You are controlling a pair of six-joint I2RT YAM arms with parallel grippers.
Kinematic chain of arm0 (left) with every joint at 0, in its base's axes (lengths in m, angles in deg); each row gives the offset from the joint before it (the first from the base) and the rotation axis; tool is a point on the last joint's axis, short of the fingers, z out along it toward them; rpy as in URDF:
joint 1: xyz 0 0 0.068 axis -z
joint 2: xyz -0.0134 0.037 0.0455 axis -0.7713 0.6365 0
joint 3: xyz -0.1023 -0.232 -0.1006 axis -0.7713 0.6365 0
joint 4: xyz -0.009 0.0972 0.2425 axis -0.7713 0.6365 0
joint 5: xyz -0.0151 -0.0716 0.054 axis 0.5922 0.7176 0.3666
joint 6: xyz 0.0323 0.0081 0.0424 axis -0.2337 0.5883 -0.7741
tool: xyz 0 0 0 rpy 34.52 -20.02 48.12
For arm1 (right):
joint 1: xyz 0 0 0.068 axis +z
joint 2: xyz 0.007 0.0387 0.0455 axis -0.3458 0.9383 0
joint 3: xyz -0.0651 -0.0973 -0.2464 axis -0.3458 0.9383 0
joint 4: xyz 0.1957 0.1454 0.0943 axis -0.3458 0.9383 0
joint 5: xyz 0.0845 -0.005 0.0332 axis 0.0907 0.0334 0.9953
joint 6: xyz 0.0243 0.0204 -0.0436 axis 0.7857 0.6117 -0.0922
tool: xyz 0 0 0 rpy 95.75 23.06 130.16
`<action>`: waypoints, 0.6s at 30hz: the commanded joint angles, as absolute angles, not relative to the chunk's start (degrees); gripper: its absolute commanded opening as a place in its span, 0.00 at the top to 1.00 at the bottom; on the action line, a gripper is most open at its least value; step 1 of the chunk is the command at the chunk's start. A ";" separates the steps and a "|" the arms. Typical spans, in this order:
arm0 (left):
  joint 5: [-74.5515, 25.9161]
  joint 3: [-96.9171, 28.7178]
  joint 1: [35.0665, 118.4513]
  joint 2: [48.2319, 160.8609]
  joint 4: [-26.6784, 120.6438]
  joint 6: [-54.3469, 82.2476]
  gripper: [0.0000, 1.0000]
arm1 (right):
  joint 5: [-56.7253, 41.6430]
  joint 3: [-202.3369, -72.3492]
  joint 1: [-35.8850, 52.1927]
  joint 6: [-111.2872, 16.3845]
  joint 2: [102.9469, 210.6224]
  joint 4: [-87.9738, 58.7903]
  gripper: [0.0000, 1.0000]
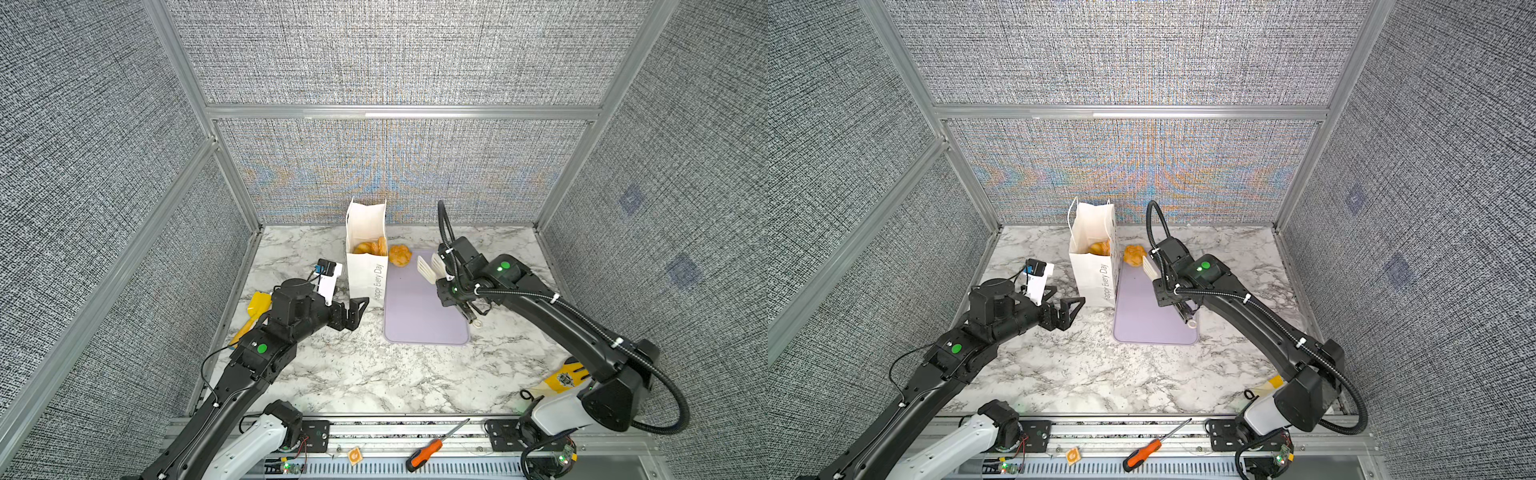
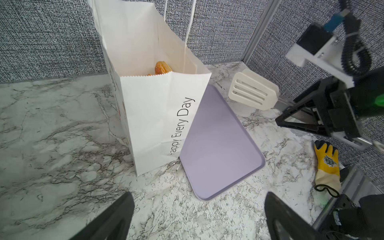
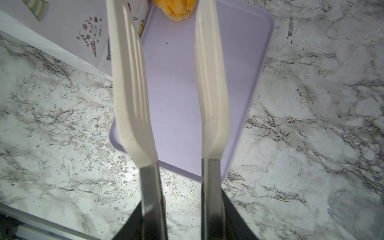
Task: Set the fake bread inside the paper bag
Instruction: 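Draw the open tongs back from the bag toward the yellow puff bun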
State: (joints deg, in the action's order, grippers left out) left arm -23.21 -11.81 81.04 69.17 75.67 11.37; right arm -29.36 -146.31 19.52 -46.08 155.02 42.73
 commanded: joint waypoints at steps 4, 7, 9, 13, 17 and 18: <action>-23.38 -9.49 82.70 69.68 70.58 14.77 0.01 | -30.80 -144.80 18.42 -47.55 158.64 40.07 0.56; -23.56 -8.30 83.80 69.94 68.95 16.24 0.01 | -30.21 -144.29 17.53 -48.80 161.29 38.52 0.54; -23.76 -7.37 84.51 70.20 67.99 17.09 0.01 | -29.54 -144.12 16.94 -50.10 163.61 37.26 0.53; -25.33 -6.22 86.44 70.99 67.19 18.50 0.01 | -28.25 -144.20 15.52 -51.45 167.73 34.53 0.53; -28.30 -5.64 88.25 71.87 66.94 19.78 0.01 | -27.18 -145.88 14.60 -53.44 172.12 32.13 0.49; -28.99 -5.53 88.67 72.10 66.79 20.12 0.01 | -27.17 -146.34 14.35 -53.94 173.28 31.74 0.49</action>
